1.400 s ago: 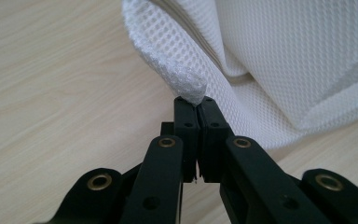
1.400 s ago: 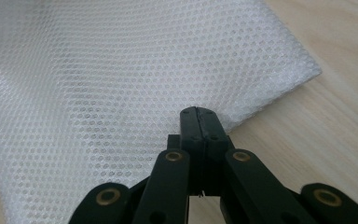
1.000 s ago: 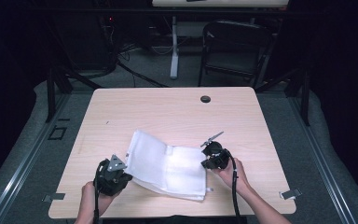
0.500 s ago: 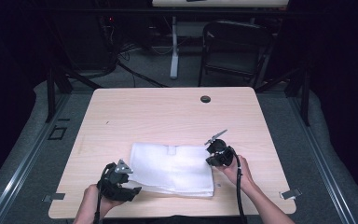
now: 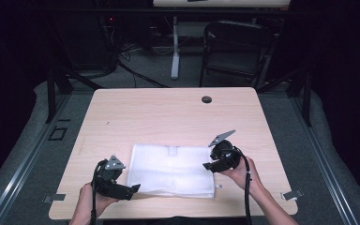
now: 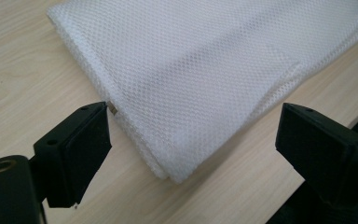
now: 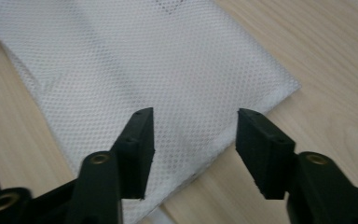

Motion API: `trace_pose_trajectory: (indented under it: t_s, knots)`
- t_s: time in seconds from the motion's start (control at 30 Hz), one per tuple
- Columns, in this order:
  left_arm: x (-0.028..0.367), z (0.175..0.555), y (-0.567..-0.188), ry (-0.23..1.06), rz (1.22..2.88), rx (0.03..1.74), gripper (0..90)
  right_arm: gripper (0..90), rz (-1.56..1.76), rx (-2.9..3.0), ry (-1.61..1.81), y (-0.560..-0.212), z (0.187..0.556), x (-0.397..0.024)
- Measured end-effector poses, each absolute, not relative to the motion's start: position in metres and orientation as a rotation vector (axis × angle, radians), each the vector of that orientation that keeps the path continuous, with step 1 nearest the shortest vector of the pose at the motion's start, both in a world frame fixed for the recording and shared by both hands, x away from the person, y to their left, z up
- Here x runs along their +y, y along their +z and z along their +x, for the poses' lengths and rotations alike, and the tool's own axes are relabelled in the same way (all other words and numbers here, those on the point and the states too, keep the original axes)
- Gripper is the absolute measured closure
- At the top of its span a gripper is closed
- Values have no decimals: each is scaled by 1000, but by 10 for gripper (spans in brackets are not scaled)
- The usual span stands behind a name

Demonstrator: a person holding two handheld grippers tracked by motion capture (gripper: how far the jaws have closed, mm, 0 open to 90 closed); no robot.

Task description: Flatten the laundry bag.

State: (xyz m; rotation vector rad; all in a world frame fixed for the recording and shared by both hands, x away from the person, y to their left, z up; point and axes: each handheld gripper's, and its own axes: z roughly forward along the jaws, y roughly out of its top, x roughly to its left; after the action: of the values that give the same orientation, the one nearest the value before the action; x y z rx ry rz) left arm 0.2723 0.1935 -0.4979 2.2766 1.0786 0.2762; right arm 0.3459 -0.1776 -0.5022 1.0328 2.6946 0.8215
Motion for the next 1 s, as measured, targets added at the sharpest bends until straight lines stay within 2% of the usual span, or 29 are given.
trace_pose_trajectory:
  t_s: [0.17, 0.23, 0.33, 0.4, 0.73, 1.0]
  knots:
    - [198, 277, -501, 263, 2266, 1108, 70, 372, 1054, 2720, 817, -501, 330, -176]
    - [200, 279, -503, 257, 2249, 1122, 60, 391, 995, 2749, 785, -509, 312, -173]
    - [199, 281, -504, 253, 2253, 1122, 56, 405, 969, 2775, 750, -514, 305, -172]
    - [197, 283, -507, 251, 2261, 1124, 52, 458, 934, 2785, 739, -520, 304, -170]
    - [197, 283, -509, 235, 2261, 1119, 41, 606, 748, 2862, 675, -533, 295, -138]
    - [196, 285, -512, 205, 2255, 1113, 36, 657, 694, 2916, 614, -549, 294, -123]
